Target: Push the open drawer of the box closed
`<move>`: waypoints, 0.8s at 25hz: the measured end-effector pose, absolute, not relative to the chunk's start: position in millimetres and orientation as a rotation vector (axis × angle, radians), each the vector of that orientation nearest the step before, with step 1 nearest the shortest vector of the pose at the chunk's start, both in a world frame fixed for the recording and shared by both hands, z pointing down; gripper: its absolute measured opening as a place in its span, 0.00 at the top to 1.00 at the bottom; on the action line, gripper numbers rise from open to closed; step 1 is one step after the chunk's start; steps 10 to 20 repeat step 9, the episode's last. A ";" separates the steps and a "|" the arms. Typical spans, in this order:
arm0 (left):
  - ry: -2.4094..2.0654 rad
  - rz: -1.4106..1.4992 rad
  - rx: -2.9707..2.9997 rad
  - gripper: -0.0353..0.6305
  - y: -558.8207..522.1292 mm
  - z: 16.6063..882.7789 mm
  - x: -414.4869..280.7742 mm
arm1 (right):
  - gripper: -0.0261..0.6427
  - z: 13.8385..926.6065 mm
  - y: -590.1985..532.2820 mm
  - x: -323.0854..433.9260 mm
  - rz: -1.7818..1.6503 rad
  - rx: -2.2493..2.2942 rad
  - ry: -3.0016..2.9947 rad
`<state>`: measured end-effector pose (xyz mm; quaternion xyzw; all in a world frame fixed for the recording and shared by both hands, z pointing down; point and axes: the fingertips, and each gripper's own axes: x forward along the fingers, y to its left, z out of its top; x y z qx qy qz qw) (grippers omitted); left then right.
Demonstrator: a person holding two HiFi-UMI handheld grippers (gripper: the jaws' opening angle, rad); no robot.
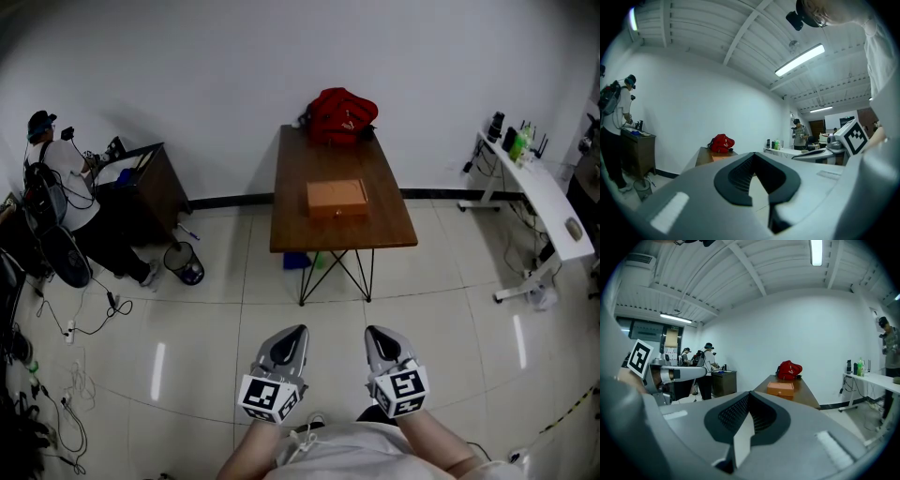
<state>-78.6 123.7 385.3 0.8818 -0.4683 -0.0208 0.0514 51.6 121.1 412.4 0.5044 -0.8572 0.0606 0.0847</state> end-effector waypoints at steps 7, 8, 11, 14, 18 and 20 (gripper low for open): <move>-1.408 -0.085 2.683 0.94 126.1 383.2 -72.1 | 0.96 404.6 126.2 52.7 0.124 1.503 -2.543; -1.405 -0.087 2.685 0.94 126.3 381.9 -71.9 | 0.96 403.2 126.4 52.8 0.119 1.504 -2.542; -1.402 -0.089 2.688 0.94 126.5 380.5 -71.7 | 0.96 401.7 126.6 52.8 0.114 1.506 -2.541; -1.402 -0.089 2.688 0.94 126.5 380.5 -71.7 | 0.96 401.7 126.6 52.8 0.114 1.506 -2.541; -1.402 -0.089 2.688 0.94 126.5 380.5 -71.7 | 0.96 401.7 126.6 52.8 0.114 1.506 -2.541; -1.402 -0.089 2.688 0.94 126.5 380.5 -71.7 | 0.96 401.7 126.6 52.8 0.114 1.506 -2.541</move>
